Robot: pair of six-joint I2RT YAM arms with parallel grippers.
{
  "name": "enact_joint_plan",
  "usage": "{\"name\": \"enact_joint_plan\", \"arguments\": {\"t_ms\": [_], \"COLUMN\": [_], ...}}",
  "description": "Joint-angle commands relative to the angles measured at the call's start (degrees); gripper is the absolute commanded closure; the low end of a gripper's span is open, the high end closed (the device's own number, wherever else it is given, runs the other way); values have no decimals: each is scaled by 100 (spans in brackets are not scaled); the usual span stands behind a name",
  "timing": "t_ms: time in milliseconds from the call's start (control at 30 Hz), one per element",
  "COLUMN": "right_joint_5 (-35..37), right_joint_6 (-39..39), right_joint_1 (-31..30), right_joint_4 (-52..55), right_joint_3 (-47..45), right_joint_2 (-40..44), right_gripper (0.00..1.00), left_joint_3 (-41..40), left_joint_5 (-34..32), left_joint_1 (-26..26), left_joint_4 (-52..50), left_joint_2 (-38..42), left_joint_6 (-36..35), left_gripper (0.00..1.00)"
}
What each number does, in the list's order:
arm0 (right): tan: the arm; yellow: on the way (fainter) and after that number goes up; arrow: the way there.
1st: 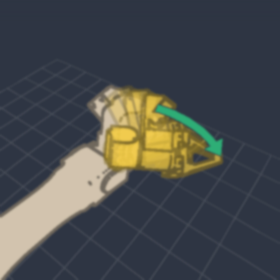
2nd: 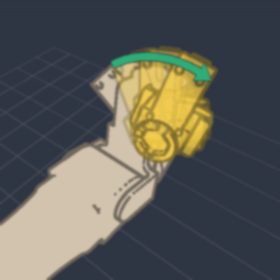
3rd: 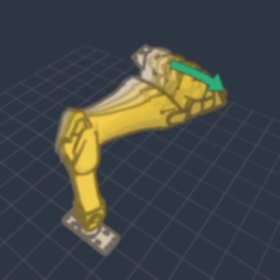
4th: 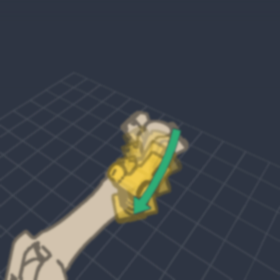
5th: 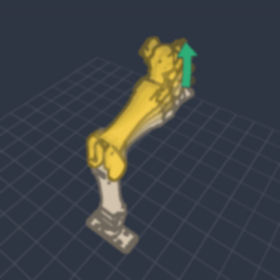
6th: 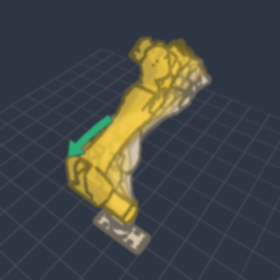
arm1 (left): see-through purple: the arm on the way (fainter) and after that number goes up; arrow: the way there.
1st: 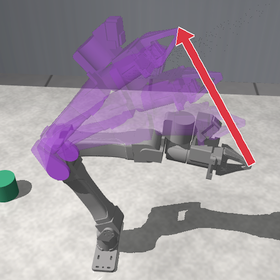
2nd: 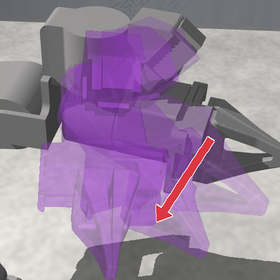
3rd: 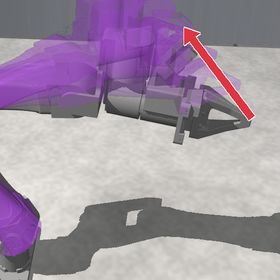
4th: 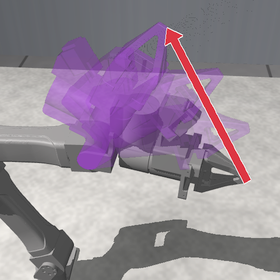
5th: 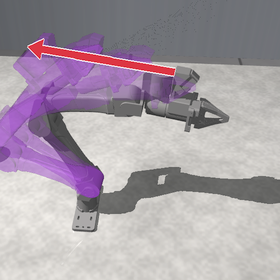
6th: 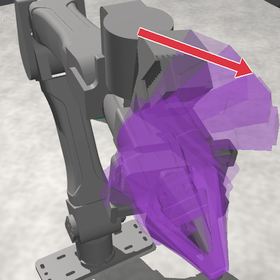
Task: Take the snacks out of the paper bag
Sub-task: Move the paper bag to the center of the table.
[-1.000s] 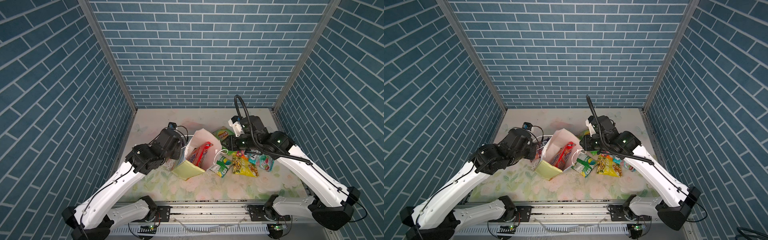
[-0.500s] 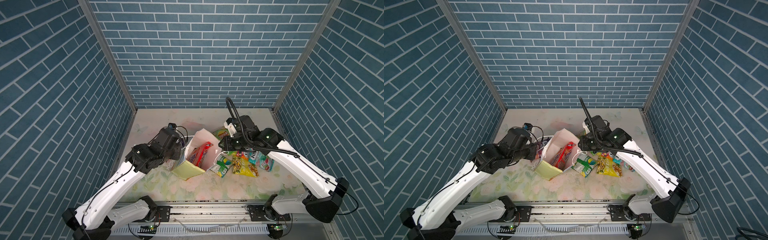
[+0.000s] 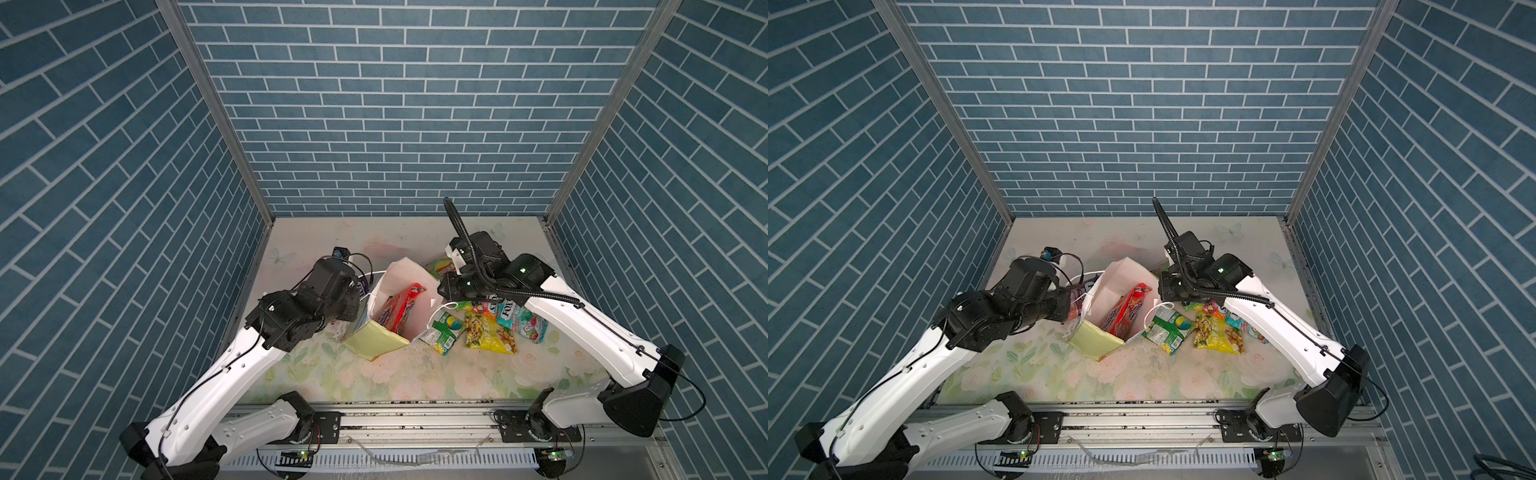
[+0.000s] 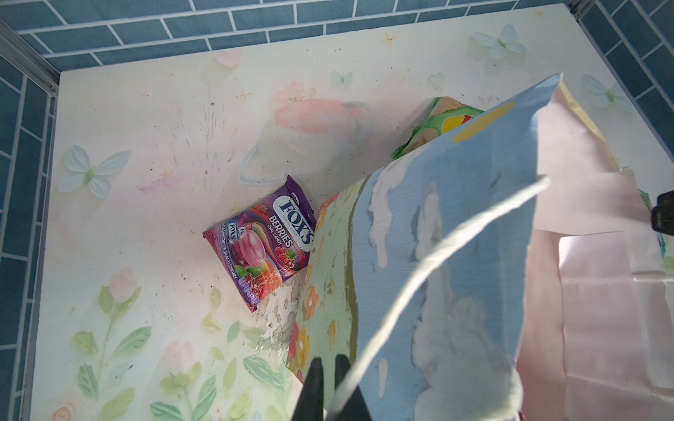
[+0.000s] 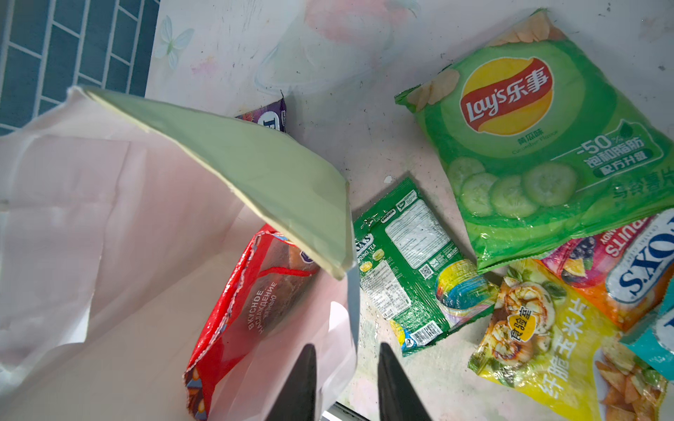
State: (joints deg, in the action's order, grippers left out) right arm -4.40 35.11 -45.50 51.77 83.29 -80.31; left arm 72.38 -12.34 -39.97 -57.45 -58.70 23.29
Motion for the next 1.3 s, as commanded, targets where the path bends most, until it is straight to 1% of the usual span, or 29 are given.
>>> {"name": "enact_joint_plan", "arguments": {"t_ms": [0,67,100,167,400,567,833,933,1267], "right_joint_5": [179,155,152,188,688,1012,1181,1145,1003], "right_joint_6": [-15,-30,-36,-68,-348,-673,-1015,-1200,-1871], "right_joint_1": [-12,-13,-19,-12,-13,5,55,108,120], "right_joint_4": [-38,-100,-115,-114,58,482,870,961,1247], "right_joint_3": [-42,-24,-17,59,470,946,1321,1556,2781], "right_joint_2": [-196,-280,-333,-422,-428,-620,-870,-1023,-1777], "right_gripper": [73,79,84,100,100,100,100,100,100], "left_joint_3": [-66,-73,-75,-87,-126,-137,-131,-92,420], "left_joint_5": [21,15,21,29,70,167,280,380,346], "left_joint_1": [63,68,76,77,85,85,85,84,85], "left_joint_4": [-27,-38,-53,-62,-69,-32,-4,34,72], "left_joint_2": [43,57,53,69,113,94,78,71,66], "left_joint_6": [-97,-114,-114,-126,-116,-112,-70,-38,-119], "left_gripper": [90,90,90,90,90,90,90,89,72]}}
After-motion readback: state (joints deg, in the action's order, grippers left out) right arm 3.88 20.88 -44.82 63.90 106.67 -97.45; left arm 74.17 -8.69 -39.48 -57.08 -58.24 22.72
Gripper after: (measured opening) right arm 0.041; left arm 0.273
